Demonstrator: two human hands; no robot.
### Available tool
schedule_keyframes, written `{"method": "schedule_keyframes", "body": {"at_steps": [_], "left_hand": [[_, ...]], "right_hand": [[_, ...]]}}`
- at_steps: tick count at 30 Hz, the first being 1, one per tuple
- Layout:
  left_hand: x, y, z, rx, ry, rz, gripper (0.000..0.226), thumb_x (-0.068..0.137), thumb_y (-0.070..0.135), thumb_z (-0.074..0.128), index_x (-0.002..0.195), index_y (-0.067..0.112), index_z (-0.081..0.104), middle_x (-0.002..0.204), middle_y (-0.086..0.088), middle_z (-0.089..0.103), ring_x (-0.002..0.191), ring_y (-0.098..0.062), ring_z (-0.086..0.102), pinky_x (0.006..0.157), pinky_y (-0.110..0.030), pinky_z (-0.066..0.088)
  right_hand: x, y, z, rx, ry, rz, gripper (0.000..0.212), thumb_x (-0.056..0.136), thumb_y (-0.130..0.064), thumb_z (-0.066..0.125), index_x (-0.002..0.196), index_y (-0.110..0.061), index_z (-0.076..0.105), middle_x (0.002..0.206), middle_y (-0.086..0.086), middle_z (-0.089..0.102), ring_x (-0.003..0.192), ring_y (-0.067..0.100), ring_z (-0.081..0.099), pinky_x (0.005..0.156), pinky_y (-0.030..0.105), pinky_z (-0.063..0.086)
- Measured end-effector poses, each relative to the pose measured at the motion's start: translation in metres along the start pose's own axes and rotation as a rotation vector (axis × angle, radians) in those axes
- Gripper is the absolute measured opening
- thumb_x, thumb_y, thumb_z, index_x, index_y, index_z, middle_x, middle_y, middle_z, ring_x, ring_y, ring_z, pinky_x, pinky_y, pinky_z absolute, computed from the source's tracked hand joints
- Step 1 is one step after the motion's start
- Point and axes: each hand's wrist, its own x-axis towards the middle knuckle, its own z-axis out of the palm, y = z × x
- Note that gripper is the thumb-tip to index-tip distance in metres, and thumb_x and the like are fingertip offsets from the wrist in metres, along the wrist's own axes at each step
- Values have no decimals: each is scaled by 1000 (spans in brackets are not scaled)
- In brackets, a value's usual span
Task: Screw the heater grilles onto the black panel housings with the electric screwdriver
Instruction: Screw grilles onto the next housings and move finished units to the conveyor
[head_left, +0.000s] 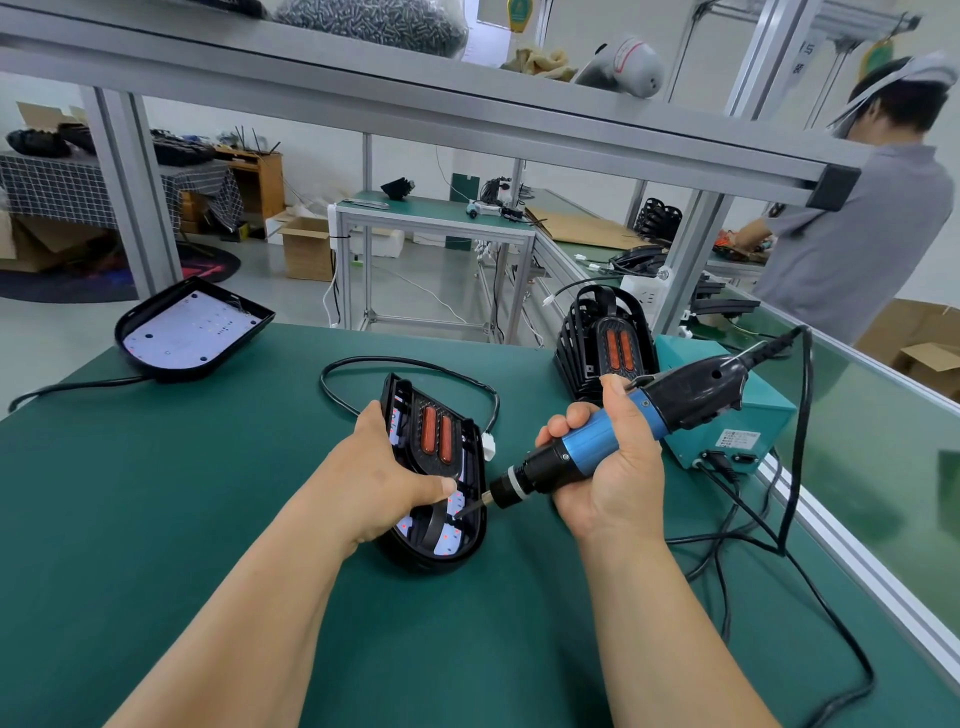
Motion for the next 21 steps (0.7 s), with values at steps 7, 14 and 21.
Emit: {"method": "schedule_keyframes", "body": {"at_steps": [7,14,21], "left_hand": [[-1,1,-1,-3,-6,-2,61,64,26,86,115,27,52,103,8,69,99,-16,65,97,-42,50],[-1,0,-1,-1,3,4,60,67,24,87,115,28,52,102,10,68,98,-15,65,94,-39,51],[-1,1,-1,9,3,2,58,69,23,86,115,26,51,102,8,68,97,-16,65,93,-39,51]], "right_hand": [[0,0,1,-2,6,10,11,78,-27,70,82,-25,60,59,2,51,50,17,51,55,28,49],[0,-1,2,-1,-2,15,14,79,-26,70,83,-24,57,59,2,50,50,17,50,55,28,49],[-1,-2,3,-7,-4,8,22,77,-26,73,85,-22,54,59,2,51,50,17,51,56,29,49]]}}
